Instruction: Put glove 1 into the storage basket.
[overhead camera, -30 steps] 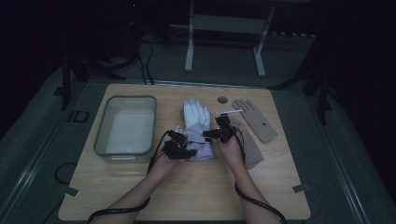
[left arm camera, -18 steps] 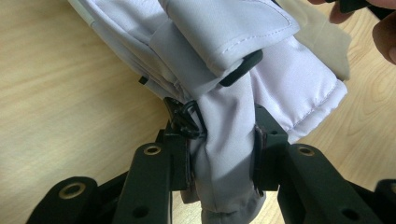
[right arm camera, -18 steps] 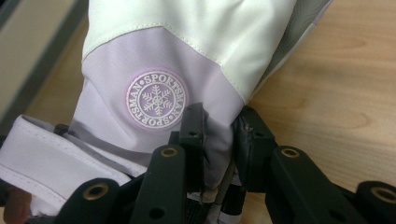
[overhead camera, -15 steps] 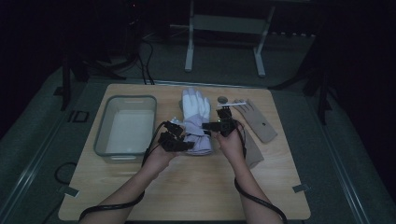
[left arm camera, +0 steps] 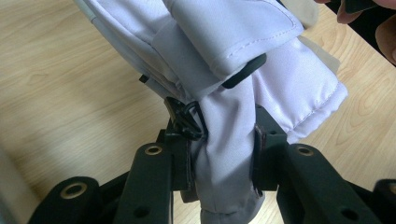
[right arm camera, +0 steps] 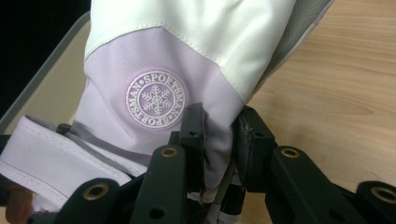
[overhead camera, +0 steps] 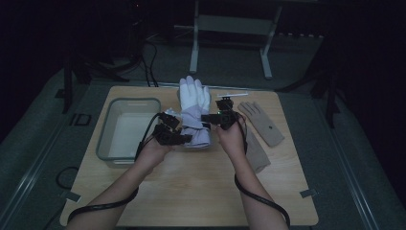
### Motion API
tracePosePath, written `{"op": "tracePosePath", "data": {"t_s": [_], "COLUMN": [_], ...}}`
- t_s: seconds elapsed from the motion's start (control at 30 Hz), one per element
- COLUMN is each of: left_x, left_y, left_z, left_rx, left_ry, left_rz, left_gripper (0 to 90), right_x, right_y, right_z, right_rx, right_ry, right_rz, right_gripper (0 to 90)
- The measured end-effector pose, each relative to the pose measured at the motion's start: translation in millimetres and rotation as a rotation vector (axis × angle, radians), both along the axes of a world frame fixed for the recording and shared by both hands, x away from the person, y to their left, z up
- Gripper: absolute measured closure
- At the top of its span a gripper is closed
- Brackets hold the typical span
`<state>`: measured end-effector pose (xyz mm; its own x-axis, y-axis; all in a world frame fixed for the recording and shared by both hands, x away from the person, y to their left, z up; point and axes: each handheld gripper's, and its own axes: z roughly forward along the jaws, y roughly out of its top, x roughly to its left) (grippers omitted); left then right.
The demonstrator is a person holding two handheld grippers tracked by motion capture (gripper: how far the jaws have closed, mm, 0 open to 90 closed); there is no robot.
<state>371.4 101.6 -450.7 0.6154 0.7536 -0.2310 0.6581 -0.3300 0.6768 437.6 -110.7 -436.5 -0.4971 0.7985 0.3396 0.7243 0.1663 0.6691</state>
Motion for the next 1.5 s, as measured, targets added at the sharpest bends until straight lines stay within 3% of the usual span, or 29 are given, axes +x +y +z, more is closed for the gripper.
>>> {"op": "tracePosePath", "data": {"t_s": [0.4,0.87,1.27,1.5], "left_x": [2.3,-12.3,-23.9,-24.1], "left_y": [44.1,117.1,174.1,186.9], "left_z": [11.5,15.9,6.2,-8.2], "left_rx": [0.010,0.073,0.101,0.120], "left_ry": [0.019,0.033,0.068,0.105], "left_rz": [0.030,0.086,0.159,0.173], "left_gripper": [66.7,66.7,66.7,66.6], "right_x": [5.7,4.4,4.3,3.9], "right_y": [42.9,120.4,188.2,210.0], "right_z": [7.9,3.9,-8.6,-21.7], "right_rx": [0.015,0.037,0.013,-0.027], "right_ry": [-0.011,0.010,0.035,0.057], "right_rz": [0.022,0.102,0.169,0.192], "right_gripper": [74.9,74.9,74.9,74.9]}}
